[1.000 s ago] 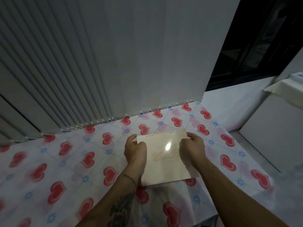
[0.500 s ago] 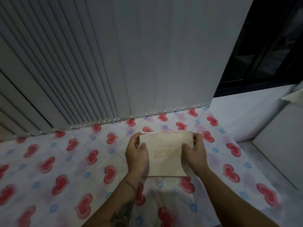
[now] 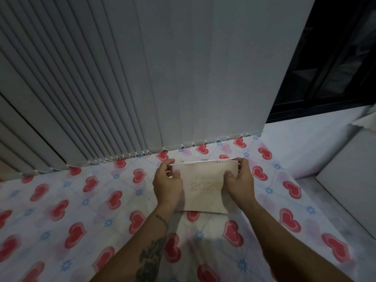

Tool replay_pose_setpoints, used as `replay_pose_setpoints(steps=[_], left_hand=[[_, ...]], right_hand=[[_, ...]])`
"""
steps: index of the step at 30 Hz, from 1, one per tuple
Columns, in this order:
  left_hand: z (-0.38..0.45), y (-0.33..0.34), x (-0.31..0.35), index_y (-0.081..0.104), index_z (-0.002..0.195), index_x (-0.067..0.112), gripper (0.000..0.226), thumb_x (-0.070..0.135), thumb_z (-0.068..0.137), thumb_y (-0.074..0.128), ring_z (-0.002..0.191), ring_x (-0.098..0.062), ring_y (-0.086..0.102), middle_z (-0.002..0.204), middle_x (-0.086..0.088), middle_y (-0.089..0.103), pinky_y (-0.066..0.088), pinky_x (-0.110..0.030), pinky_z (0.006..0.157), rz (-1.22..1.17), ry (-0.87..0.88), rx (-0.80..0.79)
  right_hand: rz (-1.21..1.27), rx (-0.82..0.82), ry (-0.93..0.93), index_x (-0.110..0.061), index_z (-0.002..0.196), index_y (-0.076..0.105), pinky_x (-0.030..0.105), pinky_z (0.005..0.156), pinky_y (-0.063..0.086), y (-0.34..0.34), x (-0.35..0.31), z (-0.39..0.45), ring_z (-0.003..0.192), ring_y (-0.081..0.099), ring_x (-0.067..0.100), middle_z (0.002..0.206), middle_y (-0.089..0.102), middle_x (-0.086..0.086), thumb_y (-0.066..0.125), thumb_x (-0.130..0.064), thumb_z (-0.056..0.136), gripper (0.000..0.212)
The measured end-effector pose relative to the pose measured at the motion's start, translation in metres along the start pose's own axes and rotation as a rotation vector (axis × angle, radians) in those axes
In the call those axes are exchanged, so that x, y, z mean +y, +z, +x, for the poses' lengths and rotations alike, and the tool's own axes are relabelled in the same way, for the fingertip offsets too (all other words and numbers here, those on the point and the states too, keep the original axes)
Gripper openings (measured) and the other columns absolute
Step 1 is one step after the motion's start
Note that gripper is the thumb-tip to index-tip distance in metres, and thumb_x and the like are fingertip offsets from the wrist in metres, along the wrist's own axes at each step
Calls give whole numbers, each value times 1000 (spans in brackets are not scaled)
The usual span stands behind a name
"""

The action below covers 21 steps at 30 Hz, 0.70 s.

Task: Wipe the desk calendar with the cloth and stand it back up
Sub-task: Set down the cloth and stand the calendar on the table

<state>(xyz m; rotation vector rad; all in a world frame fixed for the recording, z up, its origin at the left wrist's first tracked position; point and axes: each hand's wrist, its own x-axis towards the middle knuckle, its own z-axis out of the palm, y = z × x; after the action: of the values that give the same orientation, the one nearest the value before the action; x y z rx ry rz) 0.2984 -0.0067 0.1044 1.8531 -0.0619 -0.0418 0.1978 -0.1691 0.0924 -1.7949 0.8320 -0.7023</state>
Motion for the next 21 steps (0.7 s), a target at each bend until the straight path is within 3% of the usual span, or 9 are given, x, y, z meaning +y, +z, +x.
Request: replay_pose_setpoints(steps=[2, 4, 8, 13, 16, 21], left_hand=[[1, -2, -3, 59, 108, 43, 34, 12, 96, 59, 98, -15, 64, 115, 4, 66, 61, -39, 81, 2, 8, 15], [1, -5, -9, 61, 109, 43, 35, 10, 96, 59, 98, -17, 65, 117, 3, 66, 63, -40, 79, -7, -10, 33], [3, -14, -19, 61, 121, 40, 36, 14, 97, 57, 98, -19, 65, 119, 1, 65, 64, -40, 74, 8, -22, 62], [4, -21, -20, 55, 132, 44, 49, 12, 95, 60, 108, -19, 63, 123, 4, 61, 62, -41, 81, 83, 66, 43], [7, -23, -22, 53, 138, 38, 51, 12, 95, 61, 114, -21, 61, 129, 4, 58, 61, -42, 86, 116, 92, 51], [38, -32, -15, 64, 128, 30, 42, 10, 91, 63, 111, -15, 60, 127, 2, 65, 53, -29, 93, 129, 145, 114]], right_hand=[[6, -5, -10, -31, 114, 41, 16, 64, 53, 0, -2, 2, 100, 60, 18, 111, 57, -4, 58, -11, 90, 36], [9, -27, -19, -37, 115, 37, 15, 59, 54, 0, -2, 2, 99, 61, 19, 111, 57, -3, 58, -12, 90, 41], [-93, -86, -80, -39, 129, 36, 40, 85, 57, 3, 1, -4, 108, 58, 21, 124, 57, 1, 52, -19, 95, 42], [-111, -102, -128, -30, 134, 48, 31, 92, 47, 16, 2, -8, 113, 50, 11, 134, 53, -7, 48, -19, 99, 37], [-104, -108, -117, -27, 133, 51, 35, 95, 48, 22, -6, -3, 113, 53, 14, 135, 55, -6, 48, -18, 99, 35], [-103, -160, -148, -26, 133, 53, 32, 92, 48, 41, -27, 22, 110, 55, 12, 128, 58, -7, 50, -20, 98, 36]])
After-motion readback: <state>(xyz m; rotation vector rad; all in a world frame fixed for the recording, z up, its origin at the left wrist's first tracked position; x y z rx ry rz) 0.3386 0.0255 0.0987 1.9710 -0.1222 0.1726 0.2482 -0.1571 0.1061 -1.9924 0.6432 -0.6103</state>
